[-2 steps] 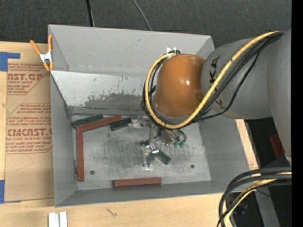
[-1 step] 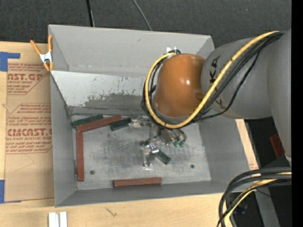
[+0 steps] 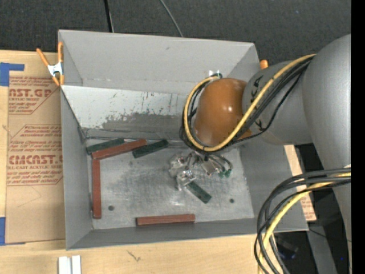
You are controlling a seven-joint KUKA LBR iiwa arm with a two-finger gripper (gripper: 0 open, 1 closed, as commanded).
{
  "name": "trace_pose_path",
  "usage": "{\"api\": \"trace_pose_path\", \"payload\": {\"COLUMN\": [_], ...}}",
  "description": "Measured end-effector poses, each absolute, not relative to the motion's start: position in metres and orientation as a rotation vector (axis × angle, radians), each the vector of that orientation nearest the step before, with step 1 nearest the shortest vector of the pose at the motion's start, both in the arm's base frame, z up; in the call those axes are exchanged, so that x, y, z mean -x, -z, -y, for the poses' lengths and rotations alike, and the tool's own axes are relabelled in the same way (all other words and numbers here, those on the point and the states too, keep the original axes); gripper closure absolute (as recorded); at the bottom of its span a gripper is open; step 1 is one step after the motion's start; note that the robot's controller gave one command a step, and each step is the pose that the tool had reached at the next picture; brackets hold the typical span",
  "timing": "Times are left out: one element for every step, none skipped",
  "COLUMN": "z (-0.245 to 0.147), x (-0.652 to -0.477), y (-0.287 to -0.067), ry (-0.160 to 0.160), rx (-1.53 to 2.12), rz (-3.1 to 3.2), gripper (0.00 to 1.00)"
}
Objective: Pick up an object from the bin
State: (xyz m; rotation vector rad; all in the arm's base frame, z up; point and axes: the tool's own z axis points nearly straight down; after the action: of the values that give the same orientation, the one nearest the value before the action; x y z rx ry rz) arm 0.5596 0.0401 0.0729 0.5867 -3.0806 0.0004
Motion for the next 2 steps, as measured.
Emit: {"api": "trace_pose_path", "payload": {"z": [-0.04, -0.007], "x": [-0.56, -0.577], "y": [-0.073, -0.279], "ry": [0.0, -0.002], "rx": [-0.587, -0.709], "rz": [3.081, 3.068], "gripper": [1.0, 1.0]}}
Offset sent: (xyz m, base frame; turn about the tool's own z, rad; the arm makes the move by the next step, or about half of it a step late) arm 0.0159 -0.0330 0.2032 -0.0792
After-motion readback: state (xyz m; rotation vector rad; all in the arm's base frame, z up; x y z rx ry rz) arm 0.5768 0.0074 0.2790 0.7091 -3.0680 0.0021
